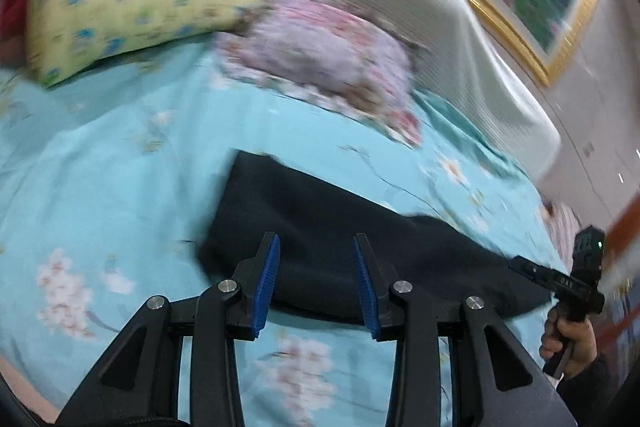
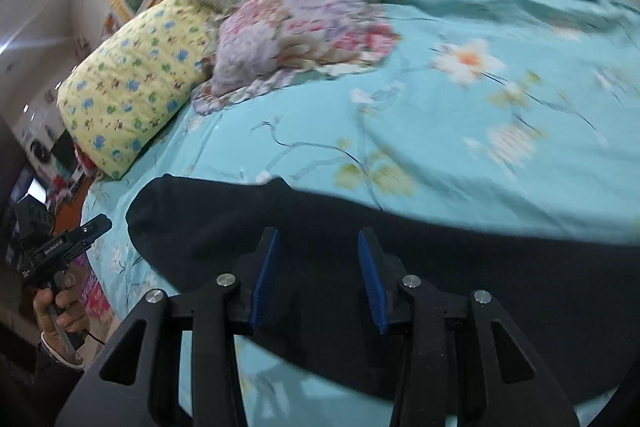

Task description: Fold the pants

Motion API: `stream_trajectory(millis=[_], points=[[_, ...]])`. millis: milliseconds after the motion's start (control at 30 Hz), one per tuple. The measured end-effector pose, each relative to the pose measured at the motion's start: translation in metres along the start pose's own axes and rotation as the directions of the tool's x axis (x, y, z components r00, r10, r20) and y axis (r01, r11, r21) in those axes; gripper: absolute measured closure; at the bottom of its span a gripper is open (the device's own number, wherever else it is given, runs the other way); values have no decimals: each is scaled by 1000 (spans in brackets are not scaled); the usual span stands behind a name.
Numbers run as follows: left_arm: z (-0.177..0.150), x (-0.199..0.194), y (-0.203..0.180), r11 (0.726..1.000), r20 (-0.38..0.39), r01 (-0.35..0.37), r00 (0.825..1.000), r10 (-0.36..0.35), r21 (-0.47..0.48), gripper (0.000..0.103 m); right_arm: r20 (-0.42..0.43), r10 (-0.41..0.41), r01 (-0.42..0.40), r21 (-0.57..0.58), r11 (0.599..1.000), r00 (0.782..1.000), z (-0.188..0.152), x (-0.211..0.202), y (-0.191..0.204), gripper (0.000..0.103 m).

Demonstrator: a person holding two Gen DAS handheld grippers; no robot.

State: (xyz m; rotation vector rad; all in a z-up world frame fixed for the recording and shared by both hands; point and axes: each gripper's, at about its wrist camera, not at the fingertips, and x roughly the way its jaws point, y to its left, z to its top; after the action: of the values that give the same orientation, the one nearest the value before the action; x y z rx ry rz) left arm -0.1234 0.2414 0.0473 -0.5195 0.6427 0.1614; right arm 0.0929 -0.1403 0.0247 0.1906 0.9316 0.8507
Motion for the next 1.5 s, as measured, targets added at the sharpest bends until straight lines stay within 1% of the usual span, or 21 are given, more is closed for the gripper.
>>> stream_trajectory(millis=[100, 200, 300, 333, 400, 433, 567, 600, 667, 700, 767, 867, 1000, 1067, 1167, 1267, 1300, 1333, 1367, 1433, 1500], points=[[-5, 13, -34, 995, -47, 54, 998, -50, 89, 63, 16, -18, 17, 59, 998, 1000, -21, -23, -18, 61], [-15, 28, -69, 978, -98, 108, 991, -92, 178, 57, 30, -60, 56, 109, 992, 998, -41, -45, -37, 61], [-26, 43, -104, 951, -167, 174, 977, -134, 255, 51, 55, -104, 93, 166, 982, 993, -56, -66, -59, 61], [-30, 50, -118, 937, -198, 206, 968, -153, 283, 49, 65, -116, 102, 187, 977, 991, -60, -73, -66, 61], [-37, 58, -137, 916, -226, 233, 960, -163, 327, 49, 86, -151, 127, 234, 964, 985, -69, -89, -83, 61], [-42, 64, -150, 896, -246, 250, 955, -166, 366, 49, 92, -167, 140, 252, 957, 982, -72, -95, -90, 61], [-54, 83, -181, 840, -309, 283, 940, -146, 463, 49, 113, -219, 173, 322, 931, 969, -81, -113, -114, 61], [-58, 90, -190, 819, -329, 295, 934, -138, 492, 49, 116, -228, 177, 339, 924, 967, -83, -117, -121, 61], [-62, 98, -199, 792, -356, 311, 926, -128, 525, 49, 126, -246, 184, 371, 910, 961, -86, -123, -132, 61], [-65, 104, -206, 769, -377, 329, 918, -124, 548, 49, 130, -256, 190, 385, 903, 958, -87, -125, -137, 61], [-69, 113, -214, 740, -398, 339, 911, -106, 580, 49, 135, -272, 197, 407, 892, 953, -87, -130, -146, 61], [-74, 123, -222, 709, -426, 355, 901, -84, 610, 49, 147, -297, 206, 442, 873, 943, -87, -134, -160, 56], [-80, 132, -228, 665, -453, 377, 889, -65, 645, 49, 168, -303, 194, 471, 860, 938, -87, -137, -171, 56], [-82, 138, -229, 658, -464, 381, 884, -55, 649, 49, 172, -309, 195, 477, 857, 935, -86, -136, -173, 56], [-81, 146, -227, 664, -475, 377, 879, -37, 646, 52, 191, -318, 191, 488, 852, 929, -83, -135, -177, 56], [-80, 155, -224, 668, -486, 376, 874, -25, 642, 62, 205, -331, 197, 486, 851, 921, -80, -134, -177, 56], [-80, 158, -223, 665, -487, 372, 874, -15, 647, 69, 203, -339, 208, 482, 851, 918, -79, -134, -177, 57], [-81, 161, -223, 659, -489, 369, 872, -2, 656, 78, 202, -345, 214, 482, 850, 916, -79, -133, -178, 62], [-82, 162, -223, 653, -487, 364, 873, 9, 664, 83, 201, -351, 219, 485, 847, 914, -79, -133, -179, 72], [-82, 162, -223, 641, -483, 359, 876, 21, 679, 97, 202, -370, 236, 486, 842, 907, -80, -135, -181, 86], [-81, 160, -226, 632, -490, 376, 872, 7, 678, 100, 214, -371, 230, 487, 843, 904, -80, -138, -182, 91]])
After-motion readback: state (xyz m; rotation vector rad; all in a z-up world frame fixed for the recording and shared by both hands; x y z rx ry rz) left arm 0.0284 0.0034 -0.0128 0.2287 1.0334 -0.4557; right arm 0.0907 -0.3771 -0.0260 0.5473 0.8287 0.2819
